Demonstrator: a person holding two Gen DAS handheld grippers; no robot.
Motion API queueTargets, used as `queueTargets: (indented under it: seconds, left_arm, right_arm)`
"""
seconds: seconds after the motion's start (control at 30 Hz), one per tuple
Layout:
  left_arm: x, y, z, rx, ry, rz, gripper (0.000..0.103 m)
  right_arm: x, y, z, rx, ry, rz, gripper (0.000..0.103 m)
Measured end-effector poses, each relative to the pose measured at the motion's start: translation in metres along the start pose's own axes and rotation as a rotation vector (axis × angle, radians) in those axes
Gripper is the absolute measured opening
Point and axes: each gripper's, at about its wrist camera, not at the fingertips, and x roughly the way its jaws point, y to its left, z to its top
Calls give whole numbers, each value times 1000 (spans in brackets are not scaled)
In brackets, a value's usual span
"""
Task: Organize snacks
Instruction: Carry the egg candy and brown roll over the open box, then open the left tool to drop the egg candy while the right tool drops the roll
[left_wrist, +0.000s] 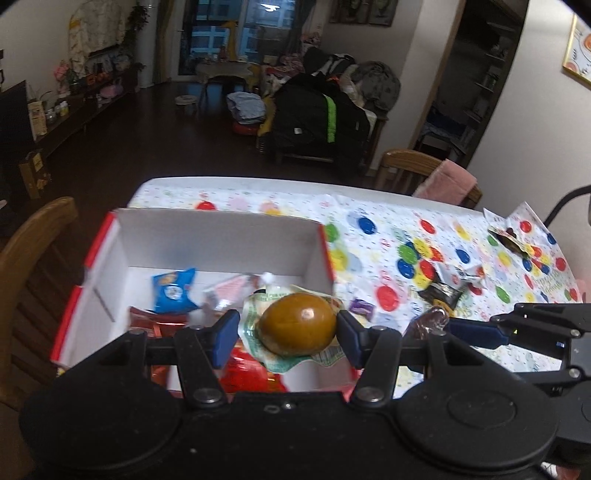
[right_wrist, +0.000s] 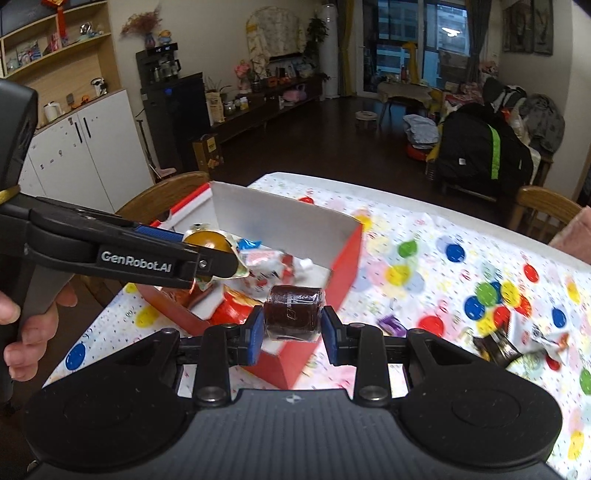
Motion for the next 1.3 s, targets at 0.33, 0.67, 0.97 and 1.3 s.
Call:
queueTargets:
  seconds: [0.33,0.67,0.97,1.3]
  left_arm:
    - [2,52,9,-3,0,60,55]
    - [27,105,22,-28,43,137,55]
    - [60,128,34,3,81,170,55]
    - [104,115,32,113,157,162,55]
  right_arm:
    - [46,31,23,-45,31,-7,32]
    - [92,39,32,-48,84,-28,32]
    - [140,34,38,-20,161,-42,32]
    - [174,33,35,-37,240,-94,32]
